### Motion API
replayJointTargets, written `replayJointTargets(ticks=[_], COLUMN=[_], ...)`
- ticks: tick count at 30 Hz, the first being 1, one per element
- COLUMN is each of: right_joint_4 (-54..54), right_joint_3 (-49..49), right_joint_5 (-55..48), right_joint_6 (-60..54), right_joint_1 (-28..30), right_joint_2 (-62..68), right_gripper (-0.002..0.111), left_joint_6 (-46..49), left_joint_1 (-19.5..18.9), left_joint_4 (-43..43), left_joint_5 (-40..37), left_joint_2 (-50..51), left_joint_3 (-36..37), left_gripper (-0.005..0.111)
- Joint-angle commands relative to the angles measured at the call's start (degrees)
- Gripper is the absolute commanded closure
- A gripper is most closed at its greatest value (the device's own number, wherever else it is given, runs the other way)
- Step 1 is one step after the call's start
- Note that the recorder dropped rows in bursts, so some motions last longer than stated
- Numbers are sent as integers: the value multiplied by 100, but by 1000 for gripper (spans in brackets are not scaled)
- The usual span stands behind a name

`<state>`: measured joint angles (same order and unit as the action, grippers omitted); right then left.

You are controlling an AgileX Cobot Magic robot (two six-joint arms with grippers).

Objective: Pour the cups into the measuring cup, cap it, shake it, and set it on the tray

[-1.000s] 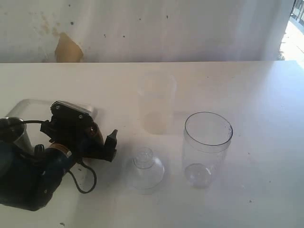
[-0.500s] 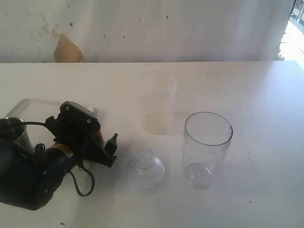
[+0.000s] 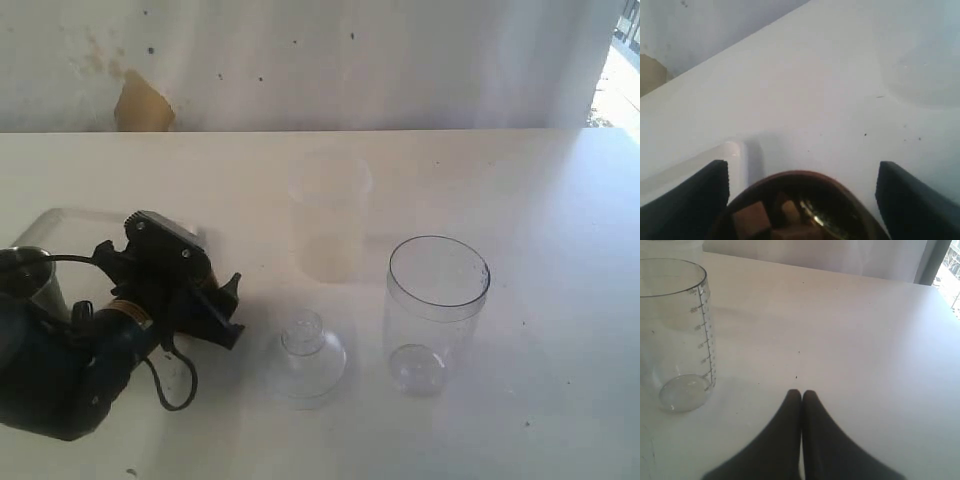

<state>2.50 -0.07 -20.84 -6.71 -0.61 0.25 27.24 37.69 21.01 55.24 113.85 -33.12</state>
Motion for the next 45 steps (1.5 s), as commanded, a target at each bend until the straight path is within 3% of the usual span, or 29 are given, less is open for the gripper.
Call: replayJointTargets(ticks=[1,13,20,30,34,38,41,45], right_joint_4=[-12,-12,-12,-12,-12,-12,-12,-12], right_joint_3=[7,7,7,7,7,7,7,7], right_joint_5=[76,76,76,76,76,76,76,76], right_joint_6=[11,11,11,11,11,11,11,11], right_joint_1=[-2,-2,-2,-2,-2,-2,-2,-2], right_joint_2=[-25,-25,-25,-25,-25,-25,-25,-25], right_gripper=[108,108,108,108,108,108,108,108], left_joint_6=[-214,-496,-566,-779,-779,-793,-793,-801], left_joint_1=[12,12,12,12,12,12,12,12], left_joint_4=[-685,-552,-12,0,0,74,173,324], left_joint_5=[-171,-1079,-824,-557,-574,-574,-588,-662], left_joint_2=[49,54,64,64,64,64,64,64], left_joint_3=[-7,-1001,-830,-465,-465,-465,-465,-465], left_gripper=[107,107,107,106,81,42,24,12])
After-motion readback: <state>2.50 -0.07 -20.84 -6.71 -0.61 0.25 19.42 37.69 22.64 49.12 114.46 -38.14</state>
